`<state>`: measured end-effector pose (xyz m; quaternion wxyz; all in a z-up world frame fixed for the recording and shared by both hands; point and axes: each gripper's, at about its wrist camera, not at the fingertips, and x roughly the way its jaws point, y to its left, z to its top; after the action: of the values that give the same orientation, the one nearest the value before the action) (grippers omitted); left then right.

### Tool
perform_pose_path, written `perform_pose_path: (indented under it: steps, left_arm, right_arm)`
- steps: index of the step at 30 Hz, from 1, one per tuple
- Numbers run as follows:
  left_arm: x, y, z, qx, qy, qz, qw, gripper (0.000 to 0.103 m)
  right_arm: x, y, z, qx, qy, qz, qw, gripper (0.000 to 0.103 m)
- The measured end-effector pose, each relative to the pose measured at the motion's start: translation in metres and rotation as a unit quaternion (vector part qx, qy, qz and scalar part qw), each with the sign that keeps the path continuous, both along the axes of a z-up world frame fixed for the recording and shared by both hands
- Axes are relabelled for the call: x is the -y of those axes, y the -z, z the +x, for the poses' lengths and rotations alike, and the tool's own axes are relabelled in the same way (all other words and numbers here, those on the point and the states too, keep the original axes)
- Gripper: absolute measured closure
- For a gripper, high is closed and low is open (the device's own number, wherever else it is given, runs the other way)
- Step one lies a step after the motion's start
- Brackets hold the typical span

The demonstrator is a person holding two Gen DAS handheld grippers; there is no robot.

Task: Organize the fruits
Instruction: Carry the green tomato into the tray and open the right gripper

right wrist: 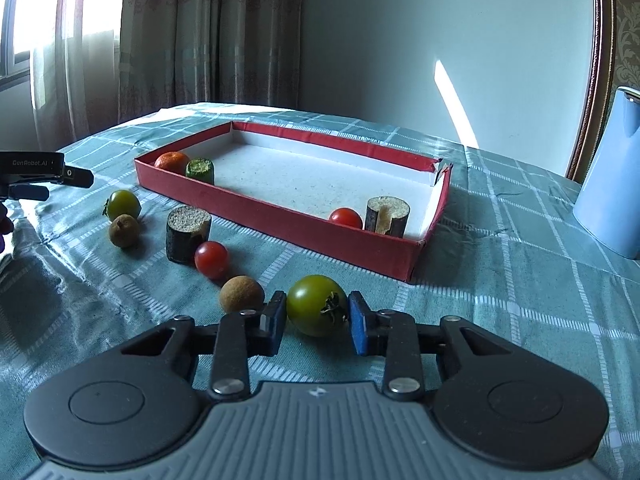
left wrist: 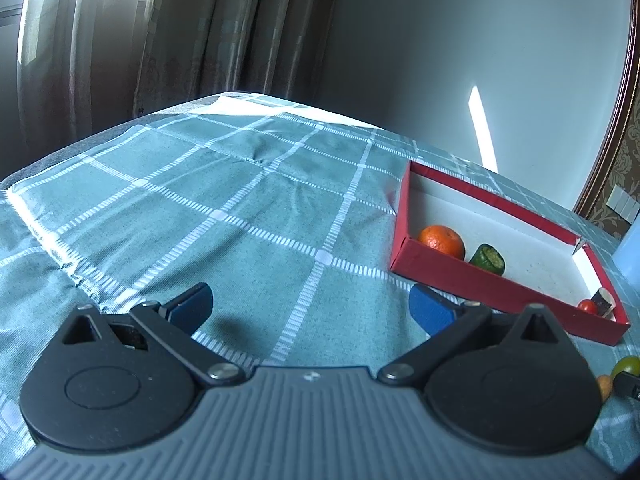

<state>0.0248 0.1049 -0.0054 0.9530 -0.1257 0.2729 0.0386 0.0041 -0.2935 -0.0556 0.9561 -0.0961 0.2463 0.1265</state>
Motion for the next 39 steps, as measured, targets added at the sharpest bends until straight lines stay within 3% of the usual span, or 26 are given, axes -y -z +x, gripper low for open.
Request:
perform_pose_path:
  steps: [9, 18, 26, 32, 39]
  left_arm:
    - [0.0, 0.0, 0.0, 0.0, 0.002, 0.0, 1.0, 0.0]
    - [0.002, 0.001, 0.002, -0.002, 0.006, 0.002, 1.0, 0.0]
    - [0.004, 0.001, 0.003, -0.003, 0.012, 0.009, 0.9999, 0.0]
    - [0.004, 0.002, 0.004, -0.007, 0.009, 0.01, 0.9999, 0.0]
    - [0.004, 0.002, 0.004, -0.011, 0.006, 0.011, 0.9999, 0.0]
  right_arm:
    - [-0.012, -0.03, 0.034, 0.054, 0.01, 0.021, 0.998, 0.071]
    - [-0.026, -0.016, 0.087, 0.037, 0.026, 0.016, 0.999, 0.071]
    - [-0.022, -0.008, 0.094, 0.028, 0.04, 0.023, 0.999, 0.07]
    - [-0.02, -0.011, 0.087, 0.051, 0.045, 0.029, 0.997, 0.041]
    - [0.005, -0.021, 0.064, 0.074, 0.056, 0.074, 0.993, 0.041]
